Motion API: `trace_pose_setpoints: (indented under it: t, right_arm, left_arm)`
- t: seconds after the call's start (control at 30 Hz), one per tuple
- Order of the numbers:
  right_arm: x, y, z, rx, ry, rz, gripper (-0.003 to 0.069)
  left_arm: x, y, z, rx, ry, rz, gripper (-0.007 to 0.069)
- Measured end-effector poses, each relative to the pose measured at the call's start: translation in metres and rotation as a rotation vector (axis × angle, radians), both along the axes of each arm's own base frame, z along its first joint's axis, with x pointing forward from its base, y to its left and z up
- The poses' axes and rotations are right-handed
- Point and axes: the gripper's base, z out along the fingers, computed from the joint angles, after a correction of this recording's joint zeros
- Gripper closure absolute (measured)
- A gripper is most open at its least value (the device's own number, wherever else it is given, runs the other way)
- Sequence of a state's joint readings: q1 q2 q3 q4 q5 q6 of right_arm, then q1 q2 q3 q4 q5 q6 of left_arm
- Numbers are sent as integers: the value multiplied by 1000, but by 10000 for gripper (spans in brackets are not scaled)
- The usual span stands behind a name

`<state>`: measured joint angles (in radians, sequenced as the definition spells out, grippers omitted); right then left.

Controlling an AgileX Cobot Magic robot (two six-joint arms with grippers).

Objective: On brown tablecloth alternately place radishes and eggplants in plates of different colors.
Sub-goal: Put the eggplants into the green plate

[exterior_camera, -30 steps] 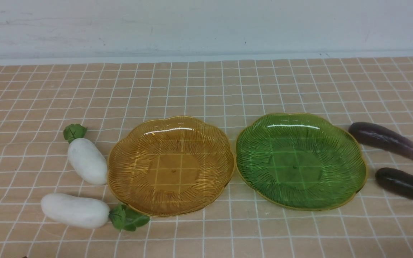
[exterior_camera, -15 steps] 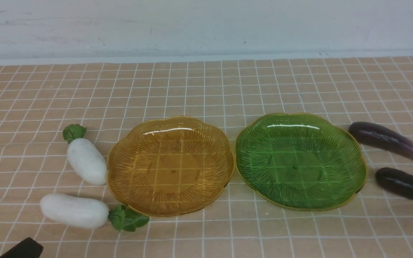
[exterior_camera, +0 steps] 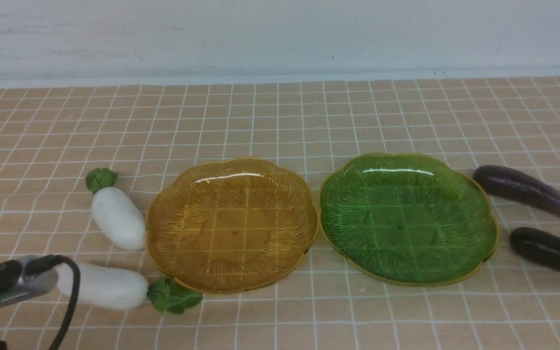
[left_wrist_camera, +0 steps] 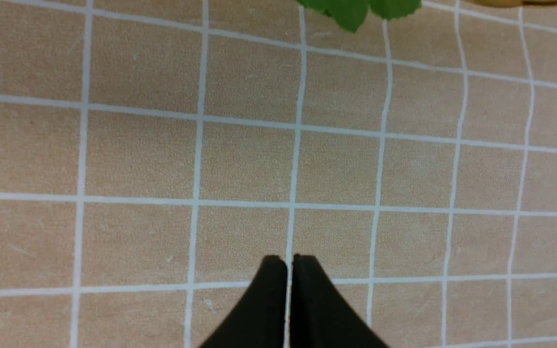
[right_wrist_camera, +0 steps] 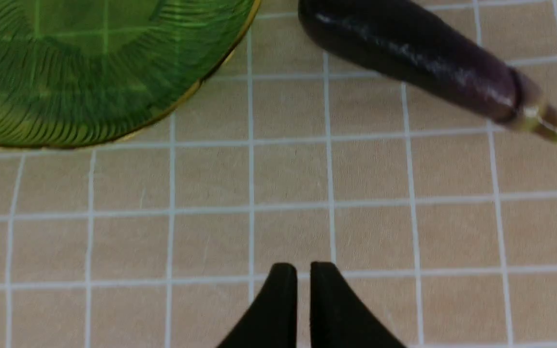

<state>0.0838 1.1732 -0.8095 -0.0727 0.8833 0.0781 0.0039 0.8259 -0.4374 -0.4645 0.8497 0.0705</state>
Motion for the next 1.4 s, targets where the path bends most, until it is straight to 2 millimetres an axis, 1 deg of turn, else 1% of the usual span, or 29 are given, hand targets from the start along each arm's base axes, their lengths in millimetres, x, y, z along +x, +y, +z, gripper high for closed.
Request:
trace_pose_setpoints:
  t: [0.03, 0.07, 0.13, 0.2, 0.23, 0.27, 0.33, 0.37, 0.43, 0.53, 0.63, 0.7, 0.77, 0.8, 0.83, 0.87, 0.9, 0.97, 1.0, 1.07, 1.1, 1.13, 1.17, 1.2, 1.23, 1.3, 1.37, 1.4]
  right_arm:
    - [9, -1, -1, -47, 8, 33, 426]
    - [23, -3, -4, -100, 27, 66, 340]
    - [37, -5, -11, -154, 57, 95, 235]
    - [55, -6, -22, -193, 97, 116, 139]
    - [62, -6, -29, -212, 111, 130, 100]
    - [70, -6, -40, -232, 135, 152, 72]
    - [81, -7, -60, -270, 173, 185, 46]
    - [88, -8, -75, -295, 197, 212, 43]
    - [96, -9, -93, -330, 225, 252, 43]
    - [104, -11, -115, -398, 273, 322, 53]
    - [111, -13, -126, -448, 295, 368, 81]
    - [112, -13, -127, -451, 301, 368, 108]
    - [113, -13, -127, -441, 305, 355, 162]
    - [113, -13, -127, -437, 309, 350, 202]
    - [114, -13, -126, -431, 320, 324, 286]
    - [116, -13, -125, -429, 330, 305, 307]
    - [117, -14, -120, -436, 350, 285, 302]
    - [120, -16, -106, -445, 370, 242, 298]
    - [124, -17, -90, -447, 358, 208, 298]
    - [132, -13, -48, -373, 277, 121, 298]
    - [135, -5, -19, -248, 202, 64, 298]
    - [135, 2, -6, -150, 163, 44, 298]
    - [136, 9, 3, -70, 139, 41, 298]
    - [136, 21, 7, 38, 123, 56, 298]
    - [137, 39, 6, 135, 114, 104, 298]
    - [142, 74, -8, 185, 114, 212, 298]
    - [147, 93, -23, 185, 127, 256, 298]
    - [149, 104, -34, 182, 136, 280, 298]
  left_arm:
    - [1, 0, -1, 2, 5, -4, 623]
    - [1, 0, -1, 7, 5, -11, 613]
    - [1, 0, -1, 11, 0, -19, 589]
    - [1, 0, -1, 13, -1, -22, 571]
    - [1, 0, -1, 13, -1, -22, 565]
    - [1, 0, -1, 13, -1, -22, 561]
    - [1, 0, -1, 13, -1, -22, 559]
    - [1, 0, -1, 13, -1, -23, 557]
    - [1, 0, -1, 13, 1, -24, 554]
    - [0, 0, -2, 10, 17, -33, 554]
    - [-3, -1, -2, 6, 42, -45, 554]
    - [-4, -2, -3, 3, 57, -52, 554]
    - [-5, -2, -3, 2, 66, -56, 554]
    - [-5, -2, -3, 1, 70, -58, 554]
    - [-5, -2, -3, 1, 73, -59, 554]
    - [-6, -2, -3, 1, 74, -60, 554]
    - [-6, -2, -3, 1, 74, -60, 554]
    - [-6, -2, -3, 1, 74, -60, 554]
    - [-6, -2, -3, 1, 74, -60, 554]
    - [-6, -2, -3, 1, 74, -60, 554]
    - [-6, -2, -3, 1, 74, -60, 554]
    - [-5, -2, -3, 1, 73, -59, 554]
    - [-5, -2, -3, 1, 73, -59, 554]
    - [-5, -2, -3, 1, 72, -59, 554]
    - [-5, -2, -3, 1, 72, -59, 554]
    - [-5, -2, -3, 2, 71, -59, 551]
    - [-5, -2, -3, 2, 69, -58, 539]
    - [-5, -2, -3, 3, 67, -57, 531]
